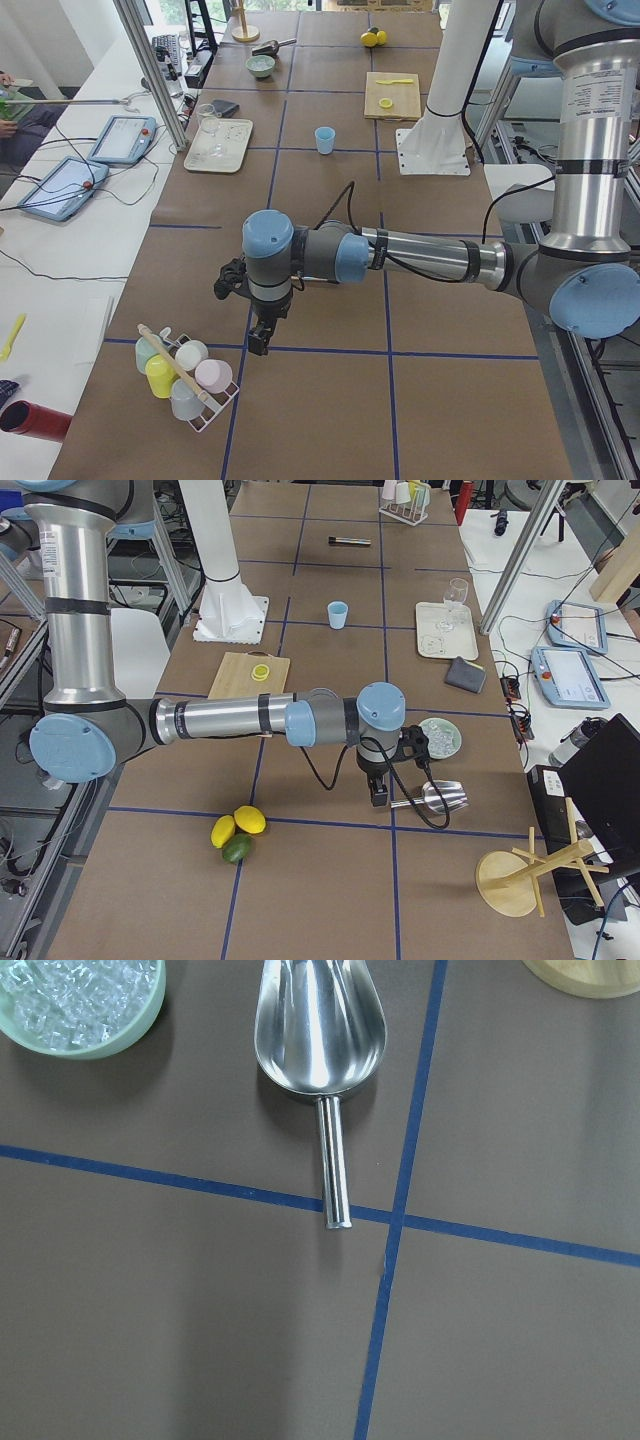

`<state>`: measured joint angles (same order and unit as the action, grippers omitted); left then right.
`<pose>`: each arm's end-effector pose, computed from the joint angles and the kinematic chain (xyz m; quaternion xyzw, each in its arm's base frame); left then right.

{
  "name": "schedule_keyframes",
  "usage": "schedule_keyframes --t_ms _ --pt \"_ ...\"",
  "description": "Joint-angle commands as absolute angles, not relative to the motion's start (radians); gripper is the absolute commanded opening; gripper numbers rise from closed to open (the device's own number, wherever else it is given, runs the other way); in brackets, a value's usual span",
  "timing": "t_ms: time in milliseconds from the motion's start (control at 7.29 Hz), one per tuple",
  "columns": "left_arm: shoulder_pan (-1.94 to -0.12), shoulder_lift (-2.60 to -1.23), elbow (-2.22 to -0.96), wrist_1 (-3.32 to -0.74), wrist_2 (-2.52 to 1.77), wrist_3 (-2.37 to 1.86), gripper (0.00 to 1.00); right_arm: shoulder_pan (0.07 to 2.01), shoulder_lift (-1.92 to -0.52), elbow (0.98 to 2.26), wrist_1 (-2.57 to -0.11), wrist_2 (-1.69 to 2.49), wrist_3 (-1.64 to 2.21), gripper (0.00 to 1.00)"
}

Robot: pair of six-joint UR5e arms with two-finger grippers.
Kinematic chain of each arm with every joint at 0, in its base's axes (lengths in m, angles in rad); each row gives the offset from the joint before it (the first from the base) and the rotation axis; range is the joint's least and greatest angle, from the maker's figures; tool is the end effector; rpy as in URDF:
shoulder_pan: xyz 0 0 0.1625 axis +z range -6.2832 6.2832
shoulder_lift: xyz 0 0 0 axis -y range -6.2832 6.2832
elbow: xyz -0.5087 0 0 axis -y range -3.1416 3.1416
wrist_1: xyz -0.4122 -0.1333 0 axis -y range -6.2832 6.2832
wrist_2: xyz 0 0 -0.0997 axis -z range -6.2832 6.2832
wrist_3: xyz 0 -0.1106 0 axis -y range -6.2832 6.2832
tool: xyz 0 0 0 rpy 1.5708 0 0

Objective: Squeeze lemon into cup

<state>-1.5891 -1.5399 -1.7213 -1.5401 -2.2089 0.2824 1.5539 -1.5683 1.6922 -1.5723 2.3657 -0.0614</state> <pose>-0.0766 -0.4994 0.7014 0.0887 0.3035 0.1387 0.9385 0.0456 -0.5196 0.6850 0.0650 -0.3850 -0.0597 0.9187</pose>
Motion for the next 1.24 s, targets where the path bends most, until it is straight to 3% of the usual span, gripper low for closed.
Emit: schedule_keyframes --t_ms 0,1098 --pt "-1.589 -1.540 -1.723 -1.540 -2.209 0.284 1.00 1.554 -1.574 1.692 -1.572 2.367 -0.061 1.00" --pt "-1.589 -1.543 -1.720 -1.542 -2.209 0.282 1.00 1.554 -1.597 1.700 -1.575 2.379 -0.061 1.00"
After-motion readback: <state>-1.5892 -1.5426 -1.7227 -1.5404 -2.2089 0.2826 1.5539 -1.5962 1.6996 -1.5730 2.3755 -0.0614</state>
